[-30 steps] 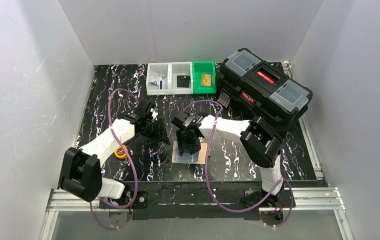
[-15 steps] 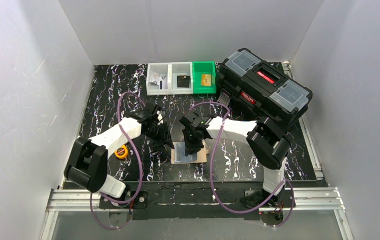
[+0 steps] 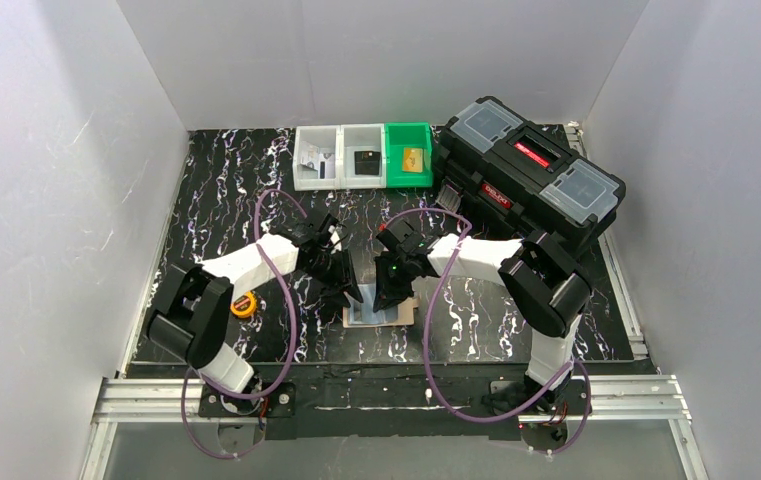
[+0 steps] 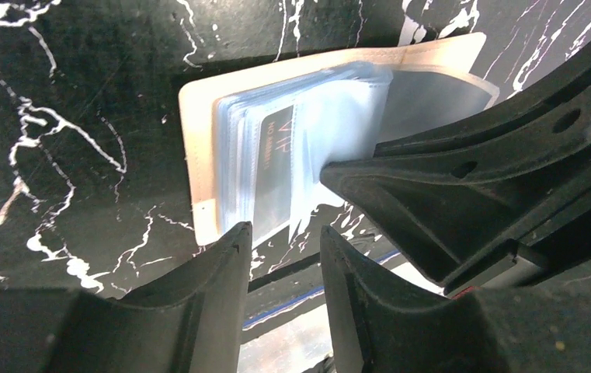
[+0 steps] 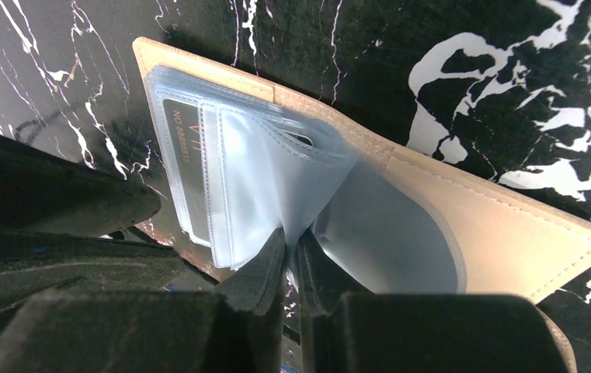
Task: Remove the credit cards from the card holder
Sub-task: Remove the credit card from the card holder.
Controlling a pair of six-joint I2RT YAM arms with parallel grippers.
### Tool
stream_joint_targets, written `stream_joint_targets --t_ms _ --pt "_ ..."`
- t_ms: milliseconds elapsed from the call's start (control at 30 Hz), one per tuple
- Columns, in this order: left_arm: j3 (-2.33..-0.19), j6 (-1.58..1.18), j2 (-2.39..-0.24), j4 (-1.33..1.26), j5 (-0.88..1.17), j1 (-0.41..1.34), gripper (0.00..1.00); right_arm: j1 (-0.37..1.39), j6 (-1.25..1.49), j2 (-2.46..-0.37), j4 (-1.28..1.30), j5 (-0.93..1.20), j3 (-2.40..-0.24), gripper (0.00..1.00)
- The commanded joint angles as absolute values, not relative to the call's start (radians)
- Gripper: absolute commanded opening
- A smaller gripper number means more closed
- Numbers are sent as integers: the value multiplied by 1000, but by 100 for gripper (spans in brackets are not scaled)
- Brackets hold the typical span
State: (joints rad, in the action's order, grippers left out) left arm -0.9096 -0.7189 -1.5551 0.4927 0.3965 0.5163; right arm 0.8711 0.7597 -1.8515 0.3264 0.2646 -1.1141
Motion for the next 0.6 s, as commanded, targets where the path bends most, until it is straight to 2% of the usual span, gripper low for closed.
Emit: stream_joint_targets --t_ms 0,567 --pt "-915 -751 -1576 456 441 531 36 882 755 -1882 319 283 -1074 14" --pt "-892 -775 -1650 386 438 566 31 861 757 -1867 291 317 -1059 13"
